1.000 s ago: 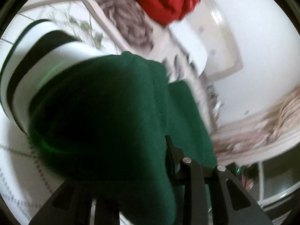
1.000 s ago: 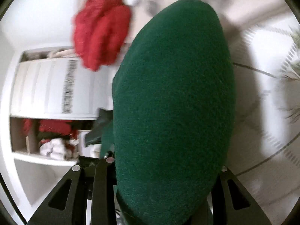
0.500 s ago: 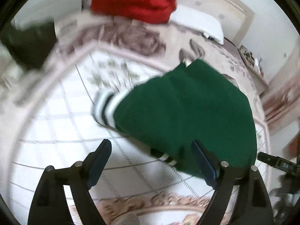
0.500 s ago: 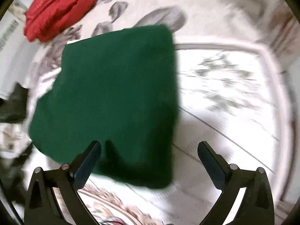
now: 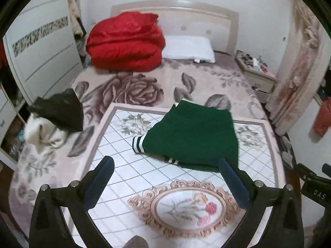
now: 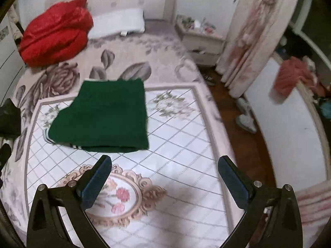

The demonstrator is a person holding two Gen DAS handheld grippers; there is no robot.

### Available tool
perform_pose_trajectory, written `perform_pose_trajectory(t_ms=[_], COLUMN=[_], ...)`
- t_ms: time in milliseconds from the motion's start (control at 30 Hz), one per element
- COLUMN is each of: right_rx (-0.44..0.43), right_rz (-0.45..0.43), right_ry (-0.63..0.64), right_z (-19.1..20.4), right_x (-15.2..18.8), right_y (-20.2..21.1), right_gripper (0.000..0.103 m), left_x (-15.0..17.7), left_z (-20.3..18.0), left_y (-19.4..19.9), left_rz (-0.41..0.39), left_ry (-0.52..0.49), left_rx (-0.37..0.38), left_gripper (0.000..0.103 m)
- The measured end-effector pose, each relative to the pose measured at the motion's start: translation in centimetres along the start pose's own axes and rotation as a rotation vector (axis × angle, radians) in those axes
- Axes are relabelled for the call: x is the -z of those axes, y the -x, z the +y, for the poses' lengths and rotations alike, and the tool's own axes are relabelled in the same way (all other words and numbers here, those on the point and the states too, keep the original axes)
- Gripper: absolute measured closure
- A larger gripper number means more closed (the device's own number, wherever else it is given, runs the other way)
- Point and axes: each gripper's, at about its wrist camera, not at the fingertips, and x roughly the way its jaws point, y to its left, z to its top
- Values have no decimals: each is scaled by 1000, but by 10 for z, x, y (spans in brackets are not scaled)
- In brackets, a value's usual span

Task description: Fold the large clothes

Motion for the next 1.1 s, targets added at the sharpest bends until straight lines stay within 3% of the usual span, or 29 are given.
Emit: perform_pose_trajectory(t_ms=[267,567,833,1100], right_rx=[18,10,-19,-56], right_rz=[-103,-199,-265,-288], right_ry=[-16,-20,4,15], right_z=[-28,-52,-67,-79], right_x=[34,69,100,118], right_y=[183,348,450,508], right_gripper=[0,0,0,0], left_x=[-6,-2,12,17], left_z=[-2,14,18,20], left_y=[135,255,323,362], left_rz=[-25,-61,-71,-98], left_ry=[-87,-66,-79,-70], left_rx=[-6,-9,1,-3], left_gripper=[0,0,0,0])
